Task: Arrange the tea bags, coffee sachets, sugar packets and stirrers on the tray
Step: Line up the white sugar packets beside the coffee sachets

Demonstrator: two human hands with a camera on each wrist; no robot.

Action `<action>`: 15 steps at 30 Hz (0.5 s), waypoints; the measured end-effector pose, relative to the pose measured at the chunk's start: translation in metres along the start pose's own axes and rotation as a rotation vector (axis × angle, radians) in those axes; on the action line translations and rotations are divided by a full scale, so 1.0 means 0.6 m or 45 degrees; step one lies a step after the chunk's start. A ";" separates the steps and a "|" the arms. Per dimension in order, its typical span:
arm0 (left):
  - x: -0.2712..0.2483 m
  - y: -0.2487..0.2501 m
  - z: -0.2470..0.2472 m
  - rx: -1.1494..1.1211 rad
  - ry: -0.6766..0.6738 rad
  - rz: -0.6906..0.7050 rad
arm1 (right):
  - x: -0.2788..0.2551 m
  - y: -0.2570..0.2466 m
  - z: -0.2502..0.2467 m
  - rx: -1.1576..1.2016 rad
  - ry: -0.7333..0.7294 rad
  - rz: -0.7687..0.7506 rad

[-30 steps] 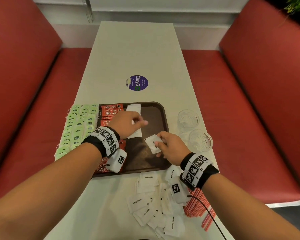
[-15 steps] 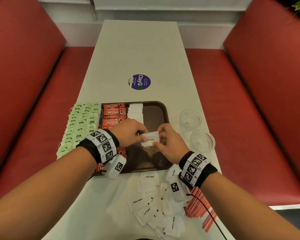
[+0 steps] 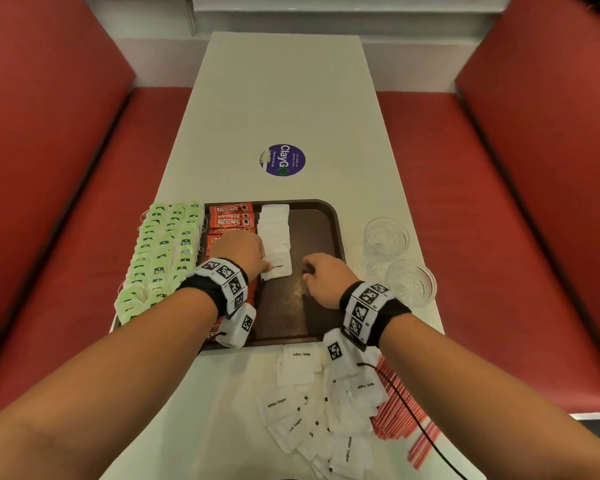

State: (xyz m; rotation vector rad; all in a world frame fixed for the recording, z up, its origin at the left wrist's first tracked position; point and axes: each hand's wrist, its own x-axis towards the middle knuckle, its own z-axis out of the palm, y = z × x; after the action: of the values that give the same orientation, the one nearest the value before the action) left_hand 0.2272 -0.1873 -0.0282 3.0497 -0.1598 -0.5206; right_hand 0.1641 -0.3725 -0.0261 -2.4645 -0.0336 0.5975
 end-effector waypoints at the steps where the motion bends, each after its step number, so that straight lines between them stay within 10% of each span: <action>1: 0.002 0.003 0.002 0.034 0.011 -0.033 | 0.014 -0.006 0.002 -0.004 -0.010 0.009; 15: 0.021 0.013 0.004 -0.128 -0.009 -0.034 | 0.082 -0.019 0.019 0.099 -0.010 0.014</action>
State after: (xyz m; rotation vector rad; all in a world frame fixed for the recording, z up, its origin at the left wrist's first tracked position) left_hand 0.2375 -0.1966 -0.0342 2.9563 -0.0899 -0.5246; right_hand 0.2046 -0.3495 -0.0480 -2.3882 0.0001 0.6022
